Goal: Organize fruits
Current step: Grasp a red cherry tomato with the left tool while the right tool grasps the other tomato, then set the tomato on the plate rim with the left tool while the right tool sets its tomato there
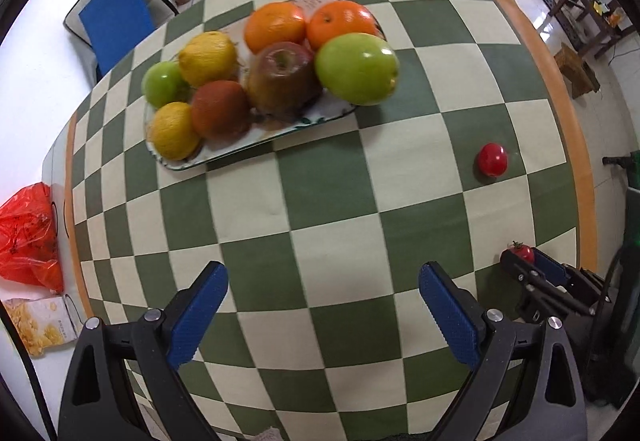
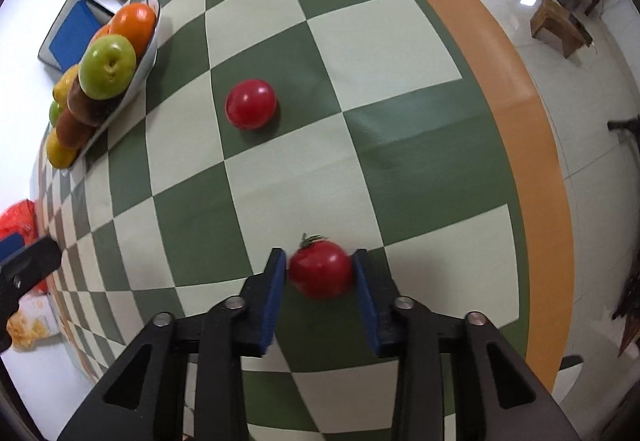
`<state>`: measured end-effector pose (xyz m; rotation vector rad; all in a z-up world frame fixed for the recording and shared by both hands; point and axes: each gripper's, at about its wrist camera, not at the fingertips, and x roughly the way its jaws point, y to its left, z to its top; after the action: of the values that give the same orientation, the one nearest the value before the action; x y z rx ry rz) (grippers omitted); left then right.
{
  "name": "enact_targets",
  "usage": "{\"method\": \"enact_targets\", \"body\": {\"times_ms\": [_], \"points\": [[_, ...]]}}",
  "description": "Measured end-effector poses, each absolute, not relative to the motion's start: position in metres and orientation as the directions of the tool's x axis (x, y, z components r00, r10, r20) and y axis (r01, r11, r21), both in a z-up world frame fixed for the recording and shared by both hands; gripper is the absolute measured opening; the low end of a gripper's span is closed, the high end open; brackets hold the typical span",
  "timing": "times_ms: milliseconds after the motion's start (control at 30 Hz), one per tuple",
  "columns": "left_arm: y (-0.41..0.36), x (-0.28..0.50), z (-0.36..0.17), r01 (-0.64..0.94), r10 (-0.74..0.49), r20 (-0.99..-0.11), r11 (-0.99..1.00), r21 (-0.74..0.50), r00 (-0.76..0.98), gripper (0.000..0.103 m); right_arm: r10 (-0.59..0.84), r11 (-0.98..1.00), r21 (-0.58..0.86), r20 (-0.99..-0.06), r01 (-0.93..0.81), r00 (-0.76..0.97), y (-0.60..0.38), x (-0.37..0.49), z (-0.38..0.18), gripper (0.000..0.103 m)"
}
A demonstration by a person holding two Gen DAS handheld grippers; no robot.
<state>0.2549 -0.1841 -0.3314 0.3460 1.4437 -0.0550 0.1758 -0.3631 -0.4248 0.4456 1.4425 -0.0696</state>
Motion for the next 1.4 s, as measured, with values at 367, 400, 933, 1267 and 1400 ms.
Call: {"method": "enact_targets", "body": {"times_ms": [367,400,933,1267,1400], "points": [[-0.249,0.290,-0.354,0.303,0.043,-0.997,0.951,0.060,0.064,0.098,0.212,0.883,0.277,-0.956,0.379,0.204,-0.410,0.166,-0.400,0.034],[-0.257,0.294,-0.357,0.314,0.029,-0.998,0.948,0.046,0.059,0.098,0.208,0.879,0.276,-0.956,0.388,0.207,-0.417,0.168,-0.399,0.034],[-0.333,0.317,-0.413,0.465,0.047,-0.998,0.885,0.027,-0.032,0.027,0.180,0.862,0.263,-0.958,0.433,0.224,-0.464,0.180,-0.387,0.034],[-0.316,0.317,-0.399,0.415,-0.026,-0.999,0.909,-0.040,-0.038,0.025,0.176,0.874,0.263,-0.955,0.408,0.239,-0.463,0.188,-0.373,0.034],[-0.299,0.316,-0.372,0.373,-0.107,-0.994,0.921,-0.111,-0.030,0.025,0.187,0.871,0.284,-0.946,0.401,0.264,-0.464,0.189,-0.359,0.034]]}}
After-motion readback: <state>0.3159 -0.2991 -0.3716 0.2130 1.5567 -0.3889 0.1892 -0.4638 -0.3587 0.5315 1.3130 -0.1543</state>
